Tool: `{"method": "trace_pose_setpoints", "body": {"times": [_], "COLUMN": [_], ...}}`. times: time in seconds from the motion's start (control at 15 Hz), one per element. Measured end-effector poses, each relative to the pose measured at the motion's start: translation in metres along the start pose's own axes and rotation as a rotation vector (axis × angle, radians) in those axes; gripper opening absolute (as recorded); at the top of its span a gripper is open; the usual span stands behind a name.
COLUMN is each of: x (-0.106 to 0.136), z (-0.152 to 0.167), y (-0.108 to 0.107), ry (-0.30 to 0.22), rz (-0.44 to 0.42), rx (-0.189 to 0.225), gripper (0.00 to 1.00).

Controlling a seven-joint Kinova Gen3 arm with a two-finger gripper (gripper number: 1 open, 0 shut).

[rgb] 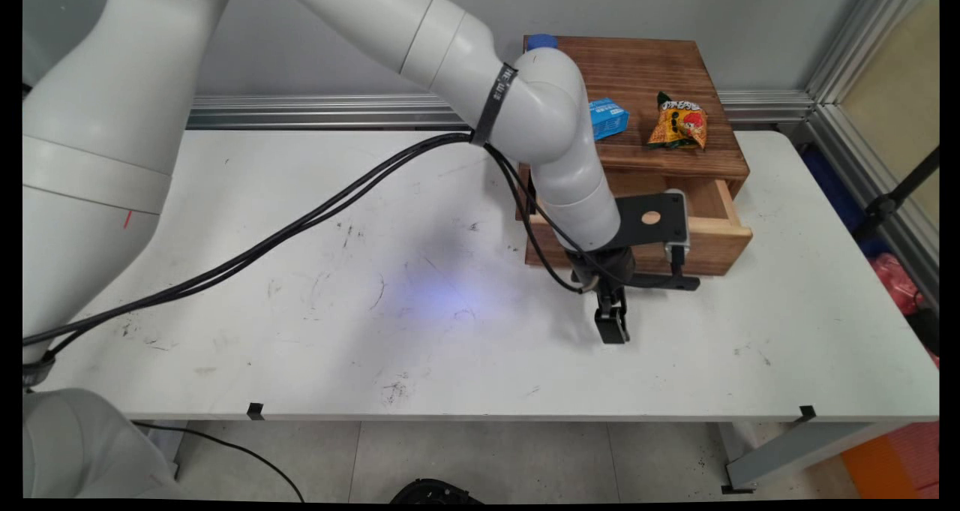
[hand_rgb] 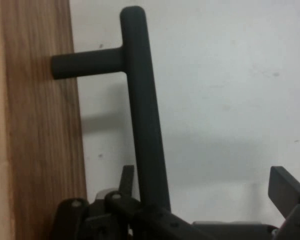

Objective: Open the drawer

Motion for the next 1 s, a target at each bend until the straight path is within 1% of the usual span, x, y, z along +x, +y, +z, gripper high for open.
{"method": "trace_pose_setpoints", "body": {"times": [1.0], "x": [0.008], "z": [-0.010], "y": [0.057], "ry": [0.046], "rz": [-0.041], "rx": [0.008], "gripper": [1.00]}}
